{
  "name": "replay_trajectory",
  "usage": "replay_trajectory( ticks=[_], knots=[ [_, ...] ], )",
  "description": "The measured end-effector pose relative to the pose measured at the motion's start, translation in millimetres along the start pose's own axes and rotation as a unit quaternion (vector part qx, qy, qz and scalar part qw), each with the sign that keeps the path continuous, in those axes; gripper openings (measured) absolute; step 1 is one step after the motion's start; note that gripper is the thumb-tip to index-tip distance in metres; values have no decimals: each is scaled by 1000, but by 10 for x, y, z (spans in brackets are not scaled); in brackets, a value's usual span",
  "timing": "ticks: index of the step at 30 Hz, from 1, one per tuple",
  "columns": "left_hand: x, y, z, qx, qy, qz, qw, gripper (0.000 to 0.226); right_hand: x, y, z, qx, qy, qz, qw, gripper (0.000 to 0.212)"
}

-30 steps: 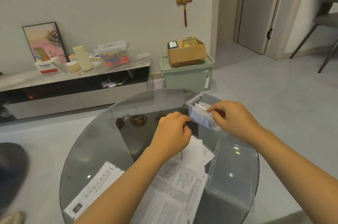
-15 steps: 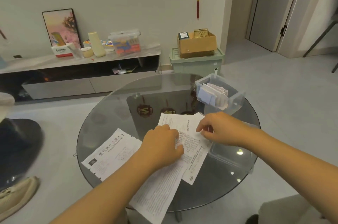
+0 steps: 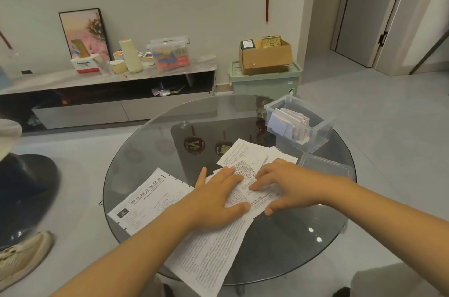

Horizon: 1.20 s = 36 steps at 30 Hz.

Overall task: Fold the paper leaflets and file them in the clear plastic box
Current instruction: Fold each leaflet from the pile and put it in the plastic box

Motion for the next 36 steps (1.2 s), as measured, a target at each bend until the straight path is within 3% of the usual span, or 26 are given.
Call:
replay_trajectory(
  ticks=[12,20,25,30,34,36],
  knots=[
    [-81,46,251,-22,89,-38,995,68,-193,192,-21,73,40,-111,990,52],
    [-111,66,333,-33,96,-38,994,49,-223,183,14,73,37,-74,994,61],
    [-101,60,369,-18,103,-40,994,49,-234,135,121,86,77,-45,992,50],
    [-72,65,407,-8,120,-58,991,58,-202,79,241,38,148,-26,988,28],
    [-37,20,526,64,163,-39,984,24,-144,156,309,-61,166,-71,982,22],
    [-29,-83,571,127,184,-2,975,20,-127,222,320,-130,174,-99,971,16]
  ],
)
Point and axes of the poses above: each hand's wrist, its own x-axis away from the middle knuckle, its own z-axis out of the back of the hand, y = z × x, the point moved 10 cm from there along -x, towards the middle knuckle, and after that the axes turned 14 degrees about x, right-handed, at the moved point
